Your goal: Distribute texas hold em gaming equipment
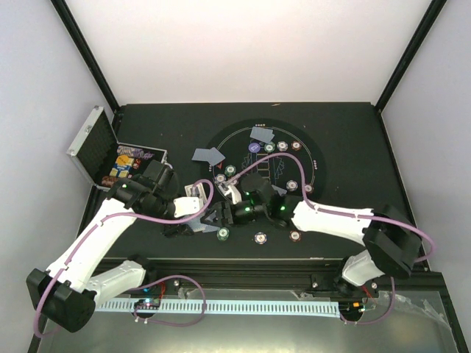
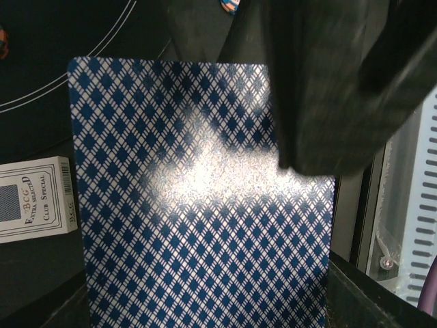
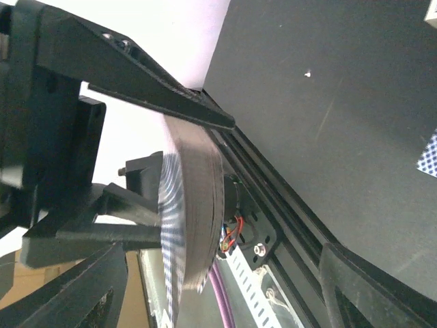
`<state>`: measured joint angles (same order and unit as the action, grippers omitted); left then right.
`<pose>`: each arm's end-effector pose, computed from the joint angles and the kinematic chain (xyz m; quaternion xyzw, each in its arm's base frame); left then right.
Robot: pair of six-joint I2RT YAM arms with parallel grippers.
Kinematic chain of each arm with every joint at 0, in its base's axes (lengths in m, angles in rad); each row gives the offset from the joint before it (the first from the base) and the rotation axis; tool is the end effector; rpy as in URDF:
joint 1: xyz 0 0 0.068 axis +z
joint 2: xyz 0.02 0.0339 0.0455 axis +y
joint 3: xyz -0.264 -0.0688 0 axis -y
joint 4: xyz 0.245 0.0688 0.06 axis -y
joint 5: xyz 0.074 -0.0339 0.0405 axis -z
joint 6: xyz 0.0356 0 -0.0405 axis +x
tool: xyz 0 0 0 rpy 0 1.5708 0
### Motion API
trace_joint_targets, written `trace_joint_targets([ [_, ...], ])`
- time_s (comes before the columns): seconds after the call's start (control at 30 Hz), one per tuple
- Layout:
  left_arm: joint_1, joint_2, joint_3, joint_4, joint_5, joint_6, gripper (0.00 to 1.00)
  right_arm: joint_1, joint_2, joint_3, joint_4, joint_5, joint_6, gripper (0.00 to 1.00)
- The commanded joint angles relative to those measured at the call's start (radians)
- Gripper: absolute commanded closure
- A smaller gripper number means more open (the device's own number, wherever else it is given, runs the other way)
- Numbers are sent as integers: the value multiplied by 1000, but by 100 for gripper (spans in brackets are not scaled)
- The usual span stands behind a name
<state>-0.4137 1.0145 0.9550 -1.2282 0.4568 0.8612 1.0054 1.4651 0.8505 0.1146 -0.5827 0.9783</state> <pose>0.1387 -0.0780 0.2813 0.5996 0.7559 -0.1881 0.1837 0.1538 0.2790 0.2340 -0.1577 0.8218 0.5442 0.0606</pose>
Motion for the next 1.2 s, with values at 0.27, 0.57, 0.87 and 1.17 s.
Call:
trace_joint_targets([
  [0.27,1,-4,46,-17,16,9,99,30,206,108,237,-84,106,23],
  [0.57,1,-4,42,-16,15,13,98,18,233,53,275,-104,119,37],
  [0.87,1,-8,50,-22,18,13,98,-46,187,-35,264,-89,100,44],
  [1.17,1,-7,55,-22,16,12,98,-59,144,-38,161,-67,36,52],
])
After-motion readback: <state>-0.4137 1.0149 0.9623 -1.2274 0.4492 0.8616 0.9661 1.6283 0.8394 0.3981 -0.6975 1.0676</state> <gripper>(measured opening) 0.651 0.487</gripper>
